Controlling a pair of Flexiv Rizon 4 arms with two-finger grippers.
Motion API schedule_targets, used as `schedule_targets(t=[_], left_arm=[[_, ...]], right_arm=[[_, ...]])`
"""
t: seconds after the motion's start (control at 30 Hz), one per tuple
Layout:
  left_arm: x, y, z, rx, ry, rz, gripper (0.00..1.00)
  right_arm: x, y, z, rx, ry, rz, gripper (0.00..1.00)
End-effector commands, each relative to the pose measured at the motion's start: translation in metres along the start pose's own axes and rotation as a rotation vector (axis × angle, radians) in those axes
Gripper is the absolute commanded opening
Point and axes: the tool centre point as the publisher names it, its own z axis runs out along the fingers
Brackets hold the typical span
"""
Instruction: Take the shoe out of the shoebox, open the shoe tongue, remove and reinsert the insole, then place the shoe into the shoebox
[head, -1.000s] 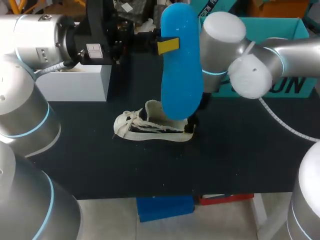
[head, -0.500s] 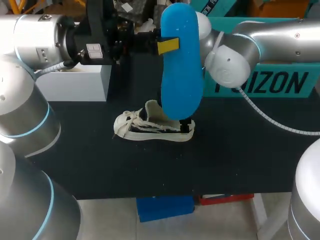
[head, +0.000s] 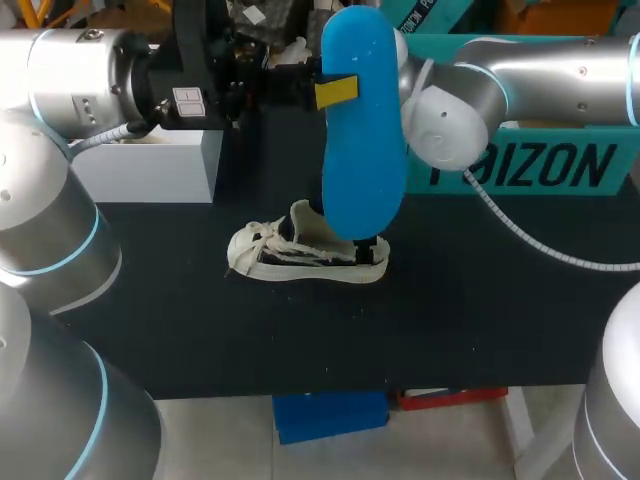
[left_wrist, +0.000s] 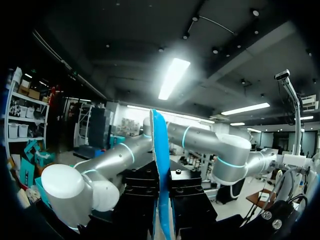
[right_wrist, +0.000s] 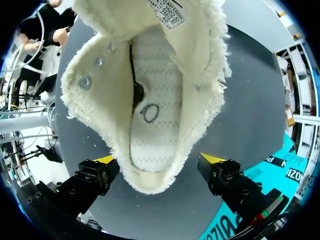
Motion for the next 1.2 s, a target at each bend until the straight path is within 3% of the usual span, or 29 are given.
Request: schedule_targets(t=[0.03,0.27,0.57,1.2], left_arm=[[0.001,0.0,0.001,-0.001,-0.003,0.0,0.0],[0.001,0.0,0.001,-0.001,-0.003,0.0,0.0],[0.001,0.0,0.001,-0.001,-0.003,0.0,0.0],[0.001,0.0,0.001,-0.001,-0.003,0.0,0.0]], right_arm=[[-0.001,-0.002,-0.002,-0.003,-0.002,-0.001,1.0],[-0.003,-0.006,-0.006,-0.097,-0.015,0.013,1.0],[-0.003,-0.007,-0.011,-0.363,-0.027,0.019,1.0],[0.002,-0.013,-0.004,-0.623,-0.03,0.055,1.0]])
